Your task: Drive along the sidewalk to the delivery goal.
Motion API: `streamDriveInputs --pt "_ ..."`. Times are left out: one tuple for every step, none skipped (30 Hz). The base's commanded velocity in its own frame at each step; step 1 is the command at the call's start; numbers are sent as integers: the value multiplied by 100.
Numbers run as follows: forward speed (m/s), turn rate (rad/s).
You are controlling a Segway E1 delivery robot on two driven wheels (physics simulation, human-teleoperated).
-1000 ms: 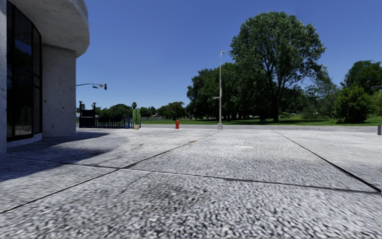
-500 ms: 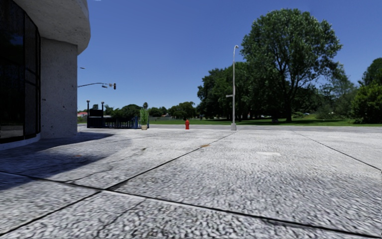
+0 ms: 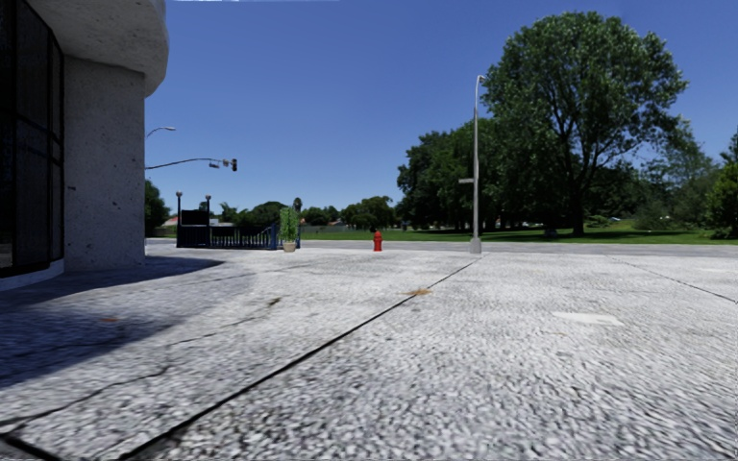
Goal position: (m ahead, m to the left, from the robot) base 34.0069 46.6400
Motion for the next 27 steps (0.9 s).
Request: streamDriveInputs --pt "200 25" --pt "200 25" --pt "200 25" --pt "200 25" --pt "200 25" --pt "200 25" --pt "200 25" --pt "200 25" --pt "200 25" --pt "200 25" --pt "200 25" --pt "200 25" --pt "200 25" --pt "200 25" --pt "200 25" --pt "200 25" --pt "200 25" --pt "200 25" --pt "200 25" --pt "200 25" --pt "200 25" --pt "200 25" --pt "200 25" --pt "200 25" --pt "200 25" --pt "200 25" --pt "200 25"
